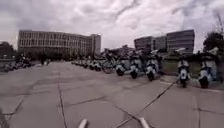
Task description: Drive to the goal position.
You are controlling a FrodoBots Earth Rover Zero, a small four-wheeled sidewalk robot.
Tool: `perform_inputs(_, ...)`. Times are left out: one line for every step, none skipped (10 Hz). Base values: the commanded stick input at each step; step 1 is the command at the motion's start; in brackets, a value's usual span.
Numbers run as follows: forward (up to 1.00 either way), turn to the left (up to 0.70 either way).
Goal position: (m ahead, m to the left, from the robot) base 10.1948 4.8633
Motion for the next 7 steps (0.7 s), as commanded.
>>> perform_inputs(0.7, 0.35)
perform_inputs(0.7, 0.35)
perform_inputs(0.7, 0.35)
perform_inputs(0.7, 0.15)
perform_inputs(0.7, 0.0)
perform_inputs(0.7, 0.0)
perform_inputs(0.7, 0.0)
